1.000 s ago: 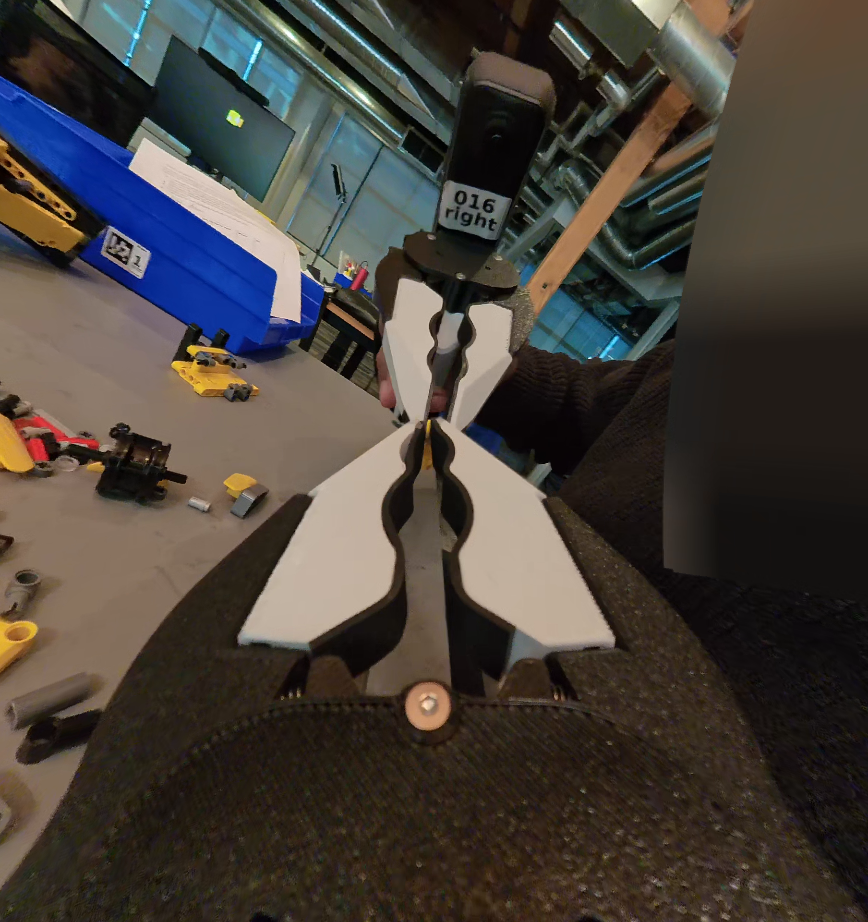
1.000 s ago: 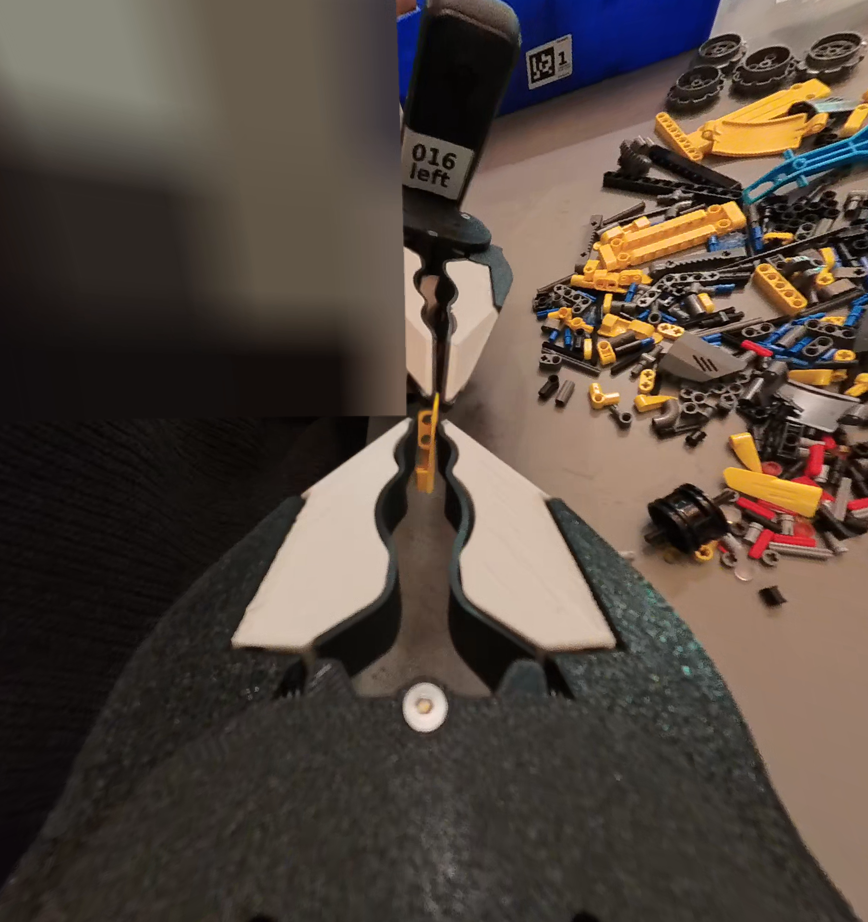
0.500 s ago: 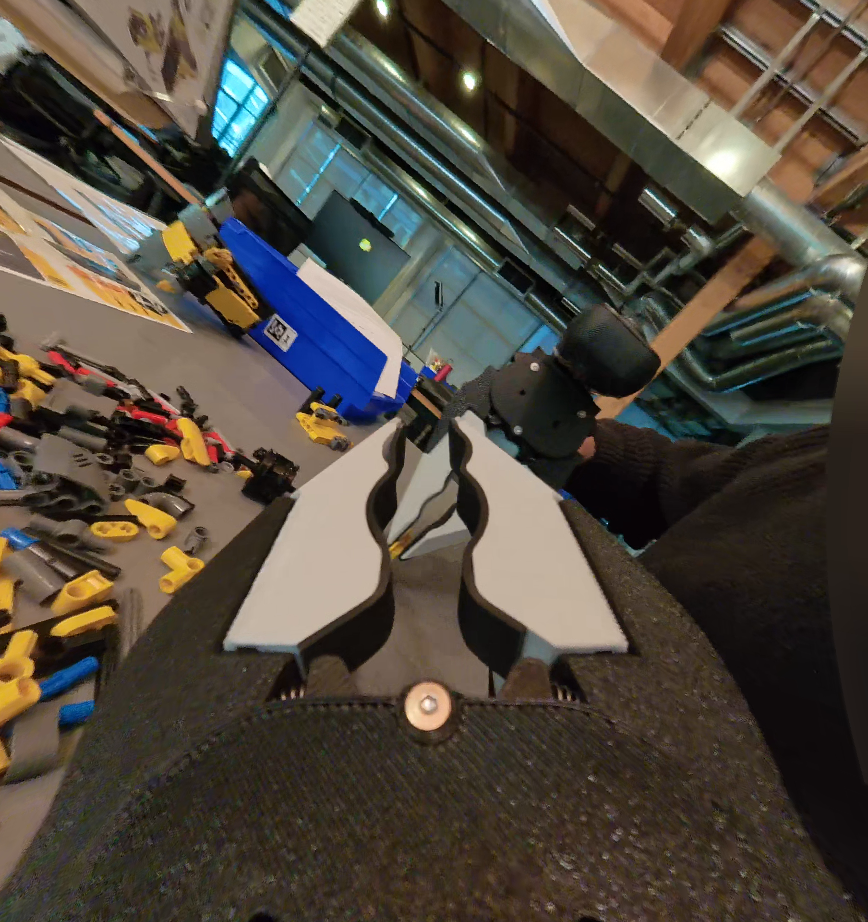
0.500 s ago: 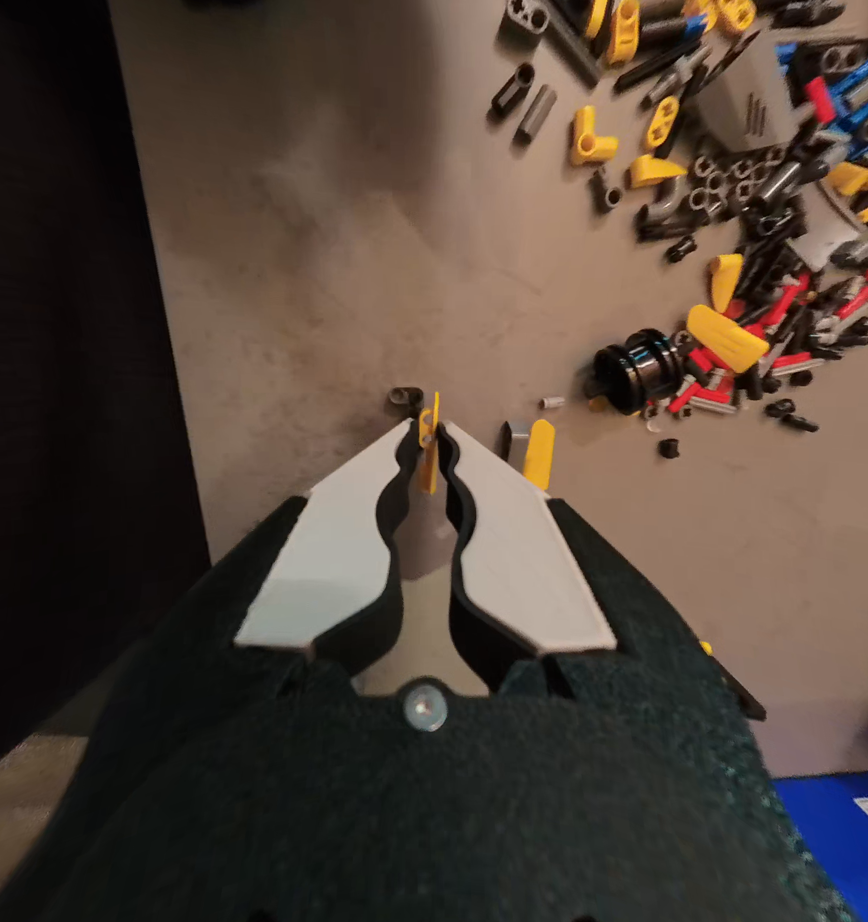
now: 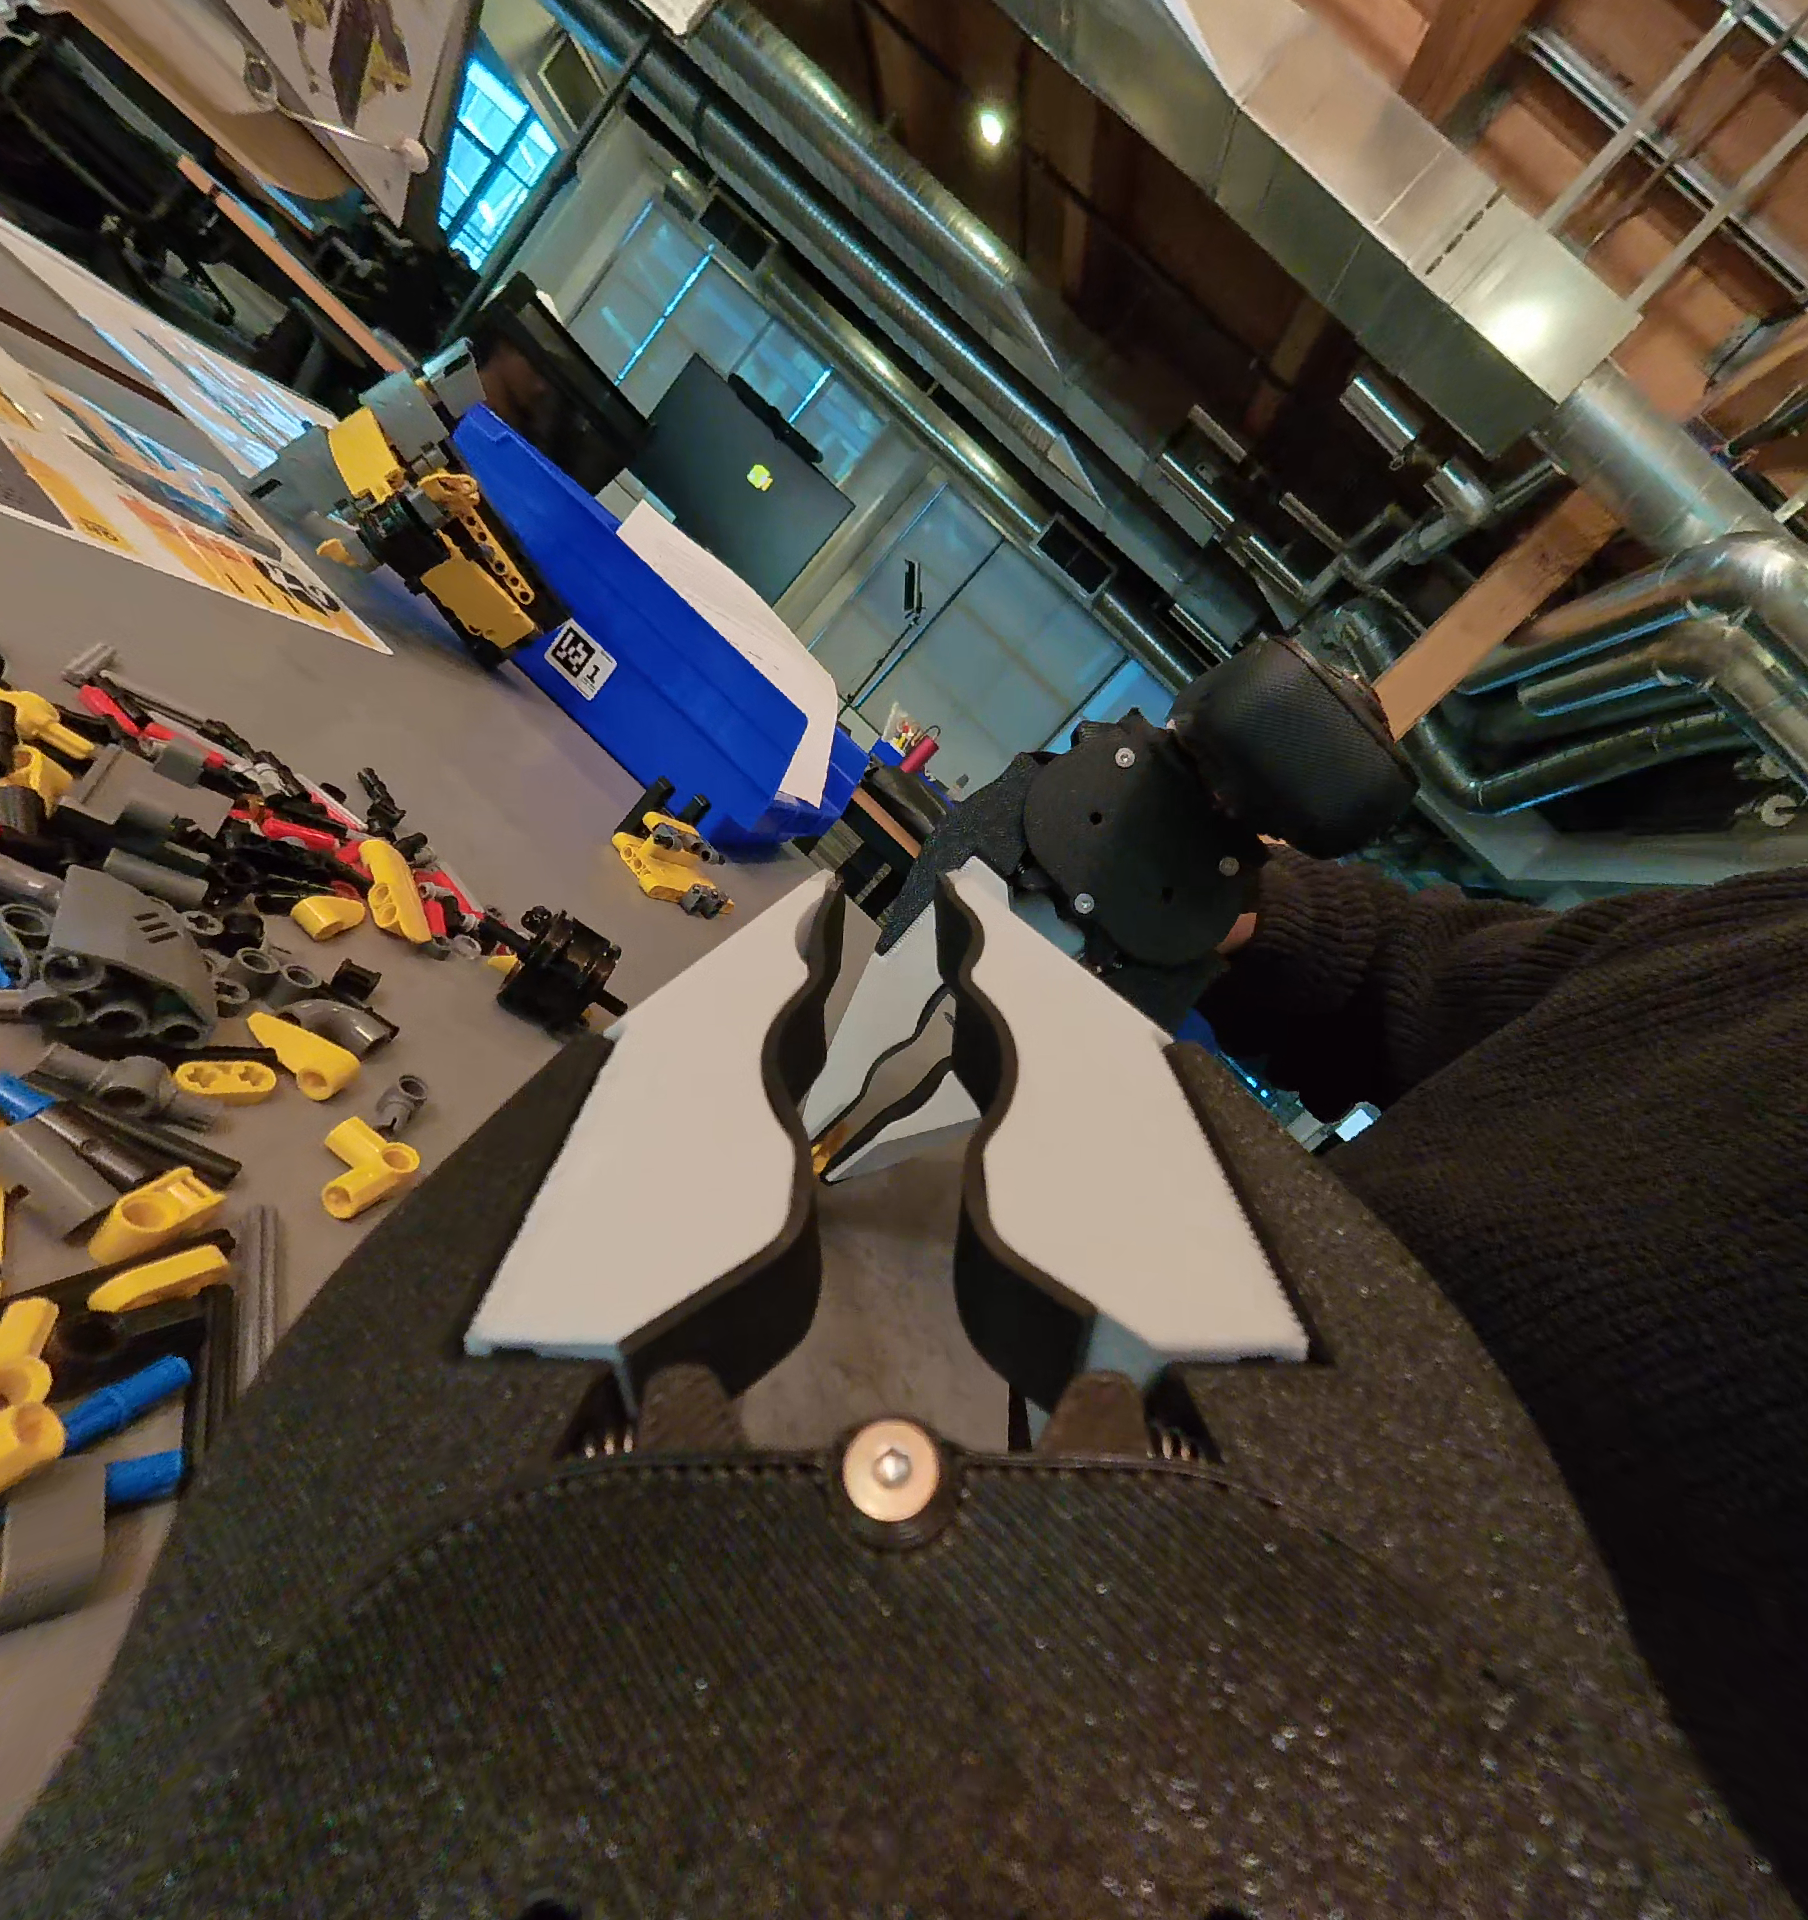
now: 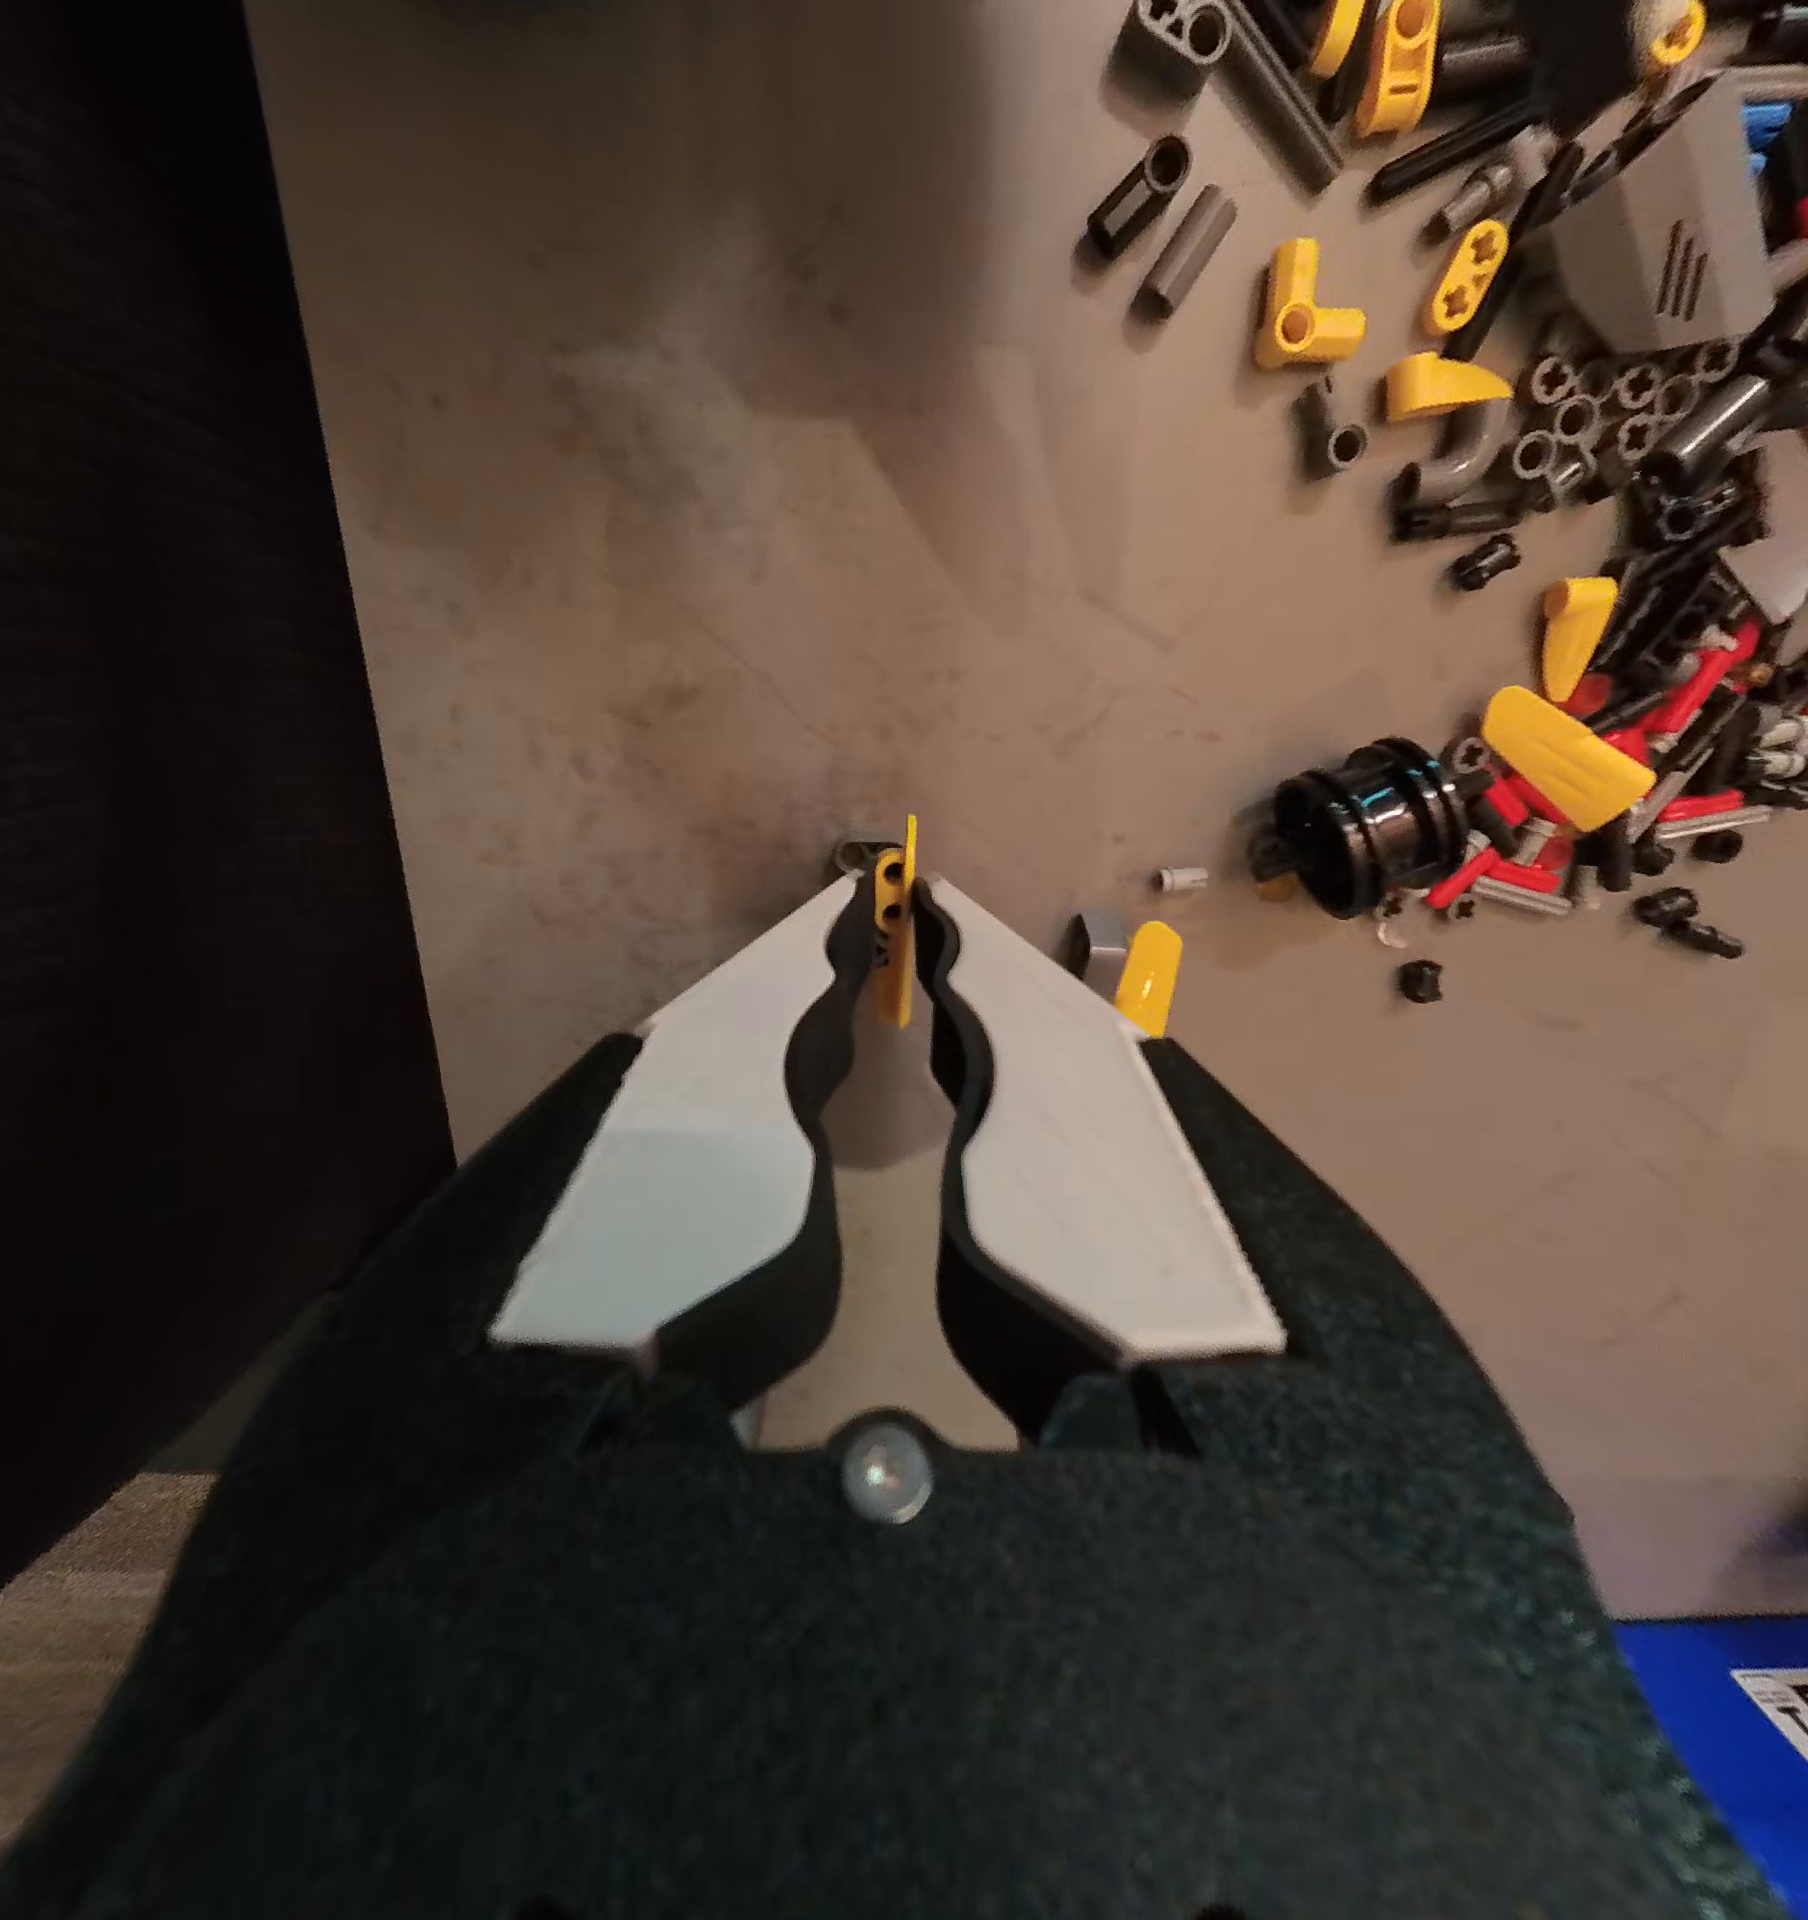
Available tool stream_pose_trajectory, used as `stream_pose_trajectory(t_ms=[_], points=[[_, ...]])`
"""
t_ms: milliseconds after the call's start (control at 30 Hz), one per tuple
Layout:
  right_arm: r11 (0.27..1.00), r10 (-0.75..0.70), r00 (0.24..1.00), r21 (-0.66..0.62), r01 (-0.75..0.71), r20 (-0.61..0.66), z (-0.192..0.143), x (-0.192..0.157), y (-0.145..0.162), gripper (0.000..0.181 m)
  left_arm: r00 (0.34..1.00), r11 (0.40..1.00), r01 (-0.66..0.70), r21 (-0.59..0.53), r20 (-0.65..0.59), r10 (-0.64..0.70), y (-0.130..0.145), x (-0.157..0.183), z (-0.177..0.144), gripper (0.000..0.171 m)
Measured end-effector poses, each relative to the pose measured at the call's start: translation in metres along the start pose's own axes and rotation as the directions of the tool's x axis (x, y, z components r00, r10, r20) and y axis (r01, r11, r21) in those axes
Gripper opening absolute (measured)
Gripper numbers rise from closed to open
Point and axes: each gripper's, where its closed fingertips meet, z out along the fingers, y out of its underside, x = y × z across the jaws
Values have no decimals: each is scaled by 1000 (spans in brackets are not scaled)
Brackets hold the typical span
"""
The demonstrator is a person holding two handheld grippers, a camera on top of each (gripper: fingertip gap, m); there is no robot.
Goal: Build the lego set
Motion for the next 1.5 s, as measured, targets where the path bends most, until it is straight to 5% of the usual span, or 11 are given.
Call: stream_pose_trajectory(t_ms=[500,1500], points=[[998,-15,998,-69,10,-63,1,0,1,6,1000,1000,5,-6,6,-5,1,-1,1,12],[980,40,999,-198,-33,35,6,0,0,6,1000,1000,14,-9,4,-14,2,-1,1,11]])
